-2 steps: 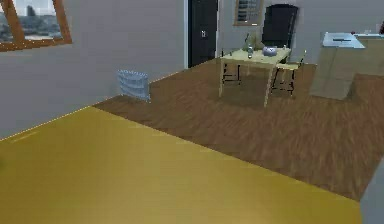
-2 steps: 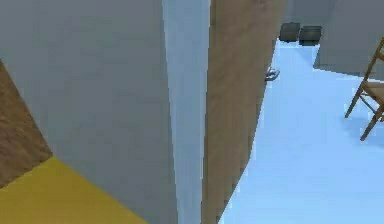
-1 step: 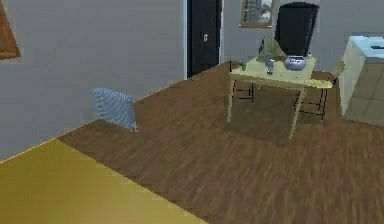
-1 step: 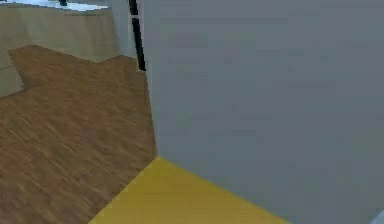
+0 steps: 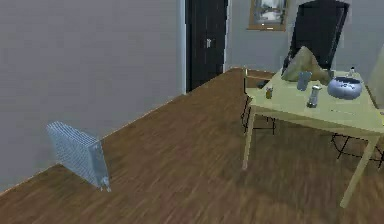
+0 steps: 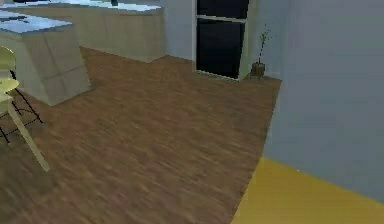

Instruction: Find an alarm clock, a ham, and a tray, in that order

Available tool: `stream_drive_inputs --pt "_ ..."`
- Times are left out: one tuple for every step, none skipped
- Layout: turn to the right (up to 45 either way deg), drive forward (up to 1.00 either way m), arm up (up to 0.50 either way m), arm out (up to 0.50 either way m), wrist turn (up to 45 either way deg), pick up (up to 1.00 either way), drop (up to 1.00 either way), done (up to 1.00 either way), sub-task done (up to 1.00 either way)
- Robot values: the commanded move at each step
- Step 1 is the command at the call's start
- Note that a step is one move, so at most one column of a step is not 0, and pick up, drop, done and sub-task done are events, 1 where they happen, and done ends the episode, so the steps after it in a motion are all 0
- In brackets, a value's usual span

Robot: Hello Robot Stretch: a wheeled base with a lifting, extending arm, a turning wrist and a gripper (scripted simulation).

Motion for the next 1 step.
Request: stream_drive_inputs --pt "0.0 1.0 0.0 0.0 0.0 0.0 0.0 0.0 0.0"
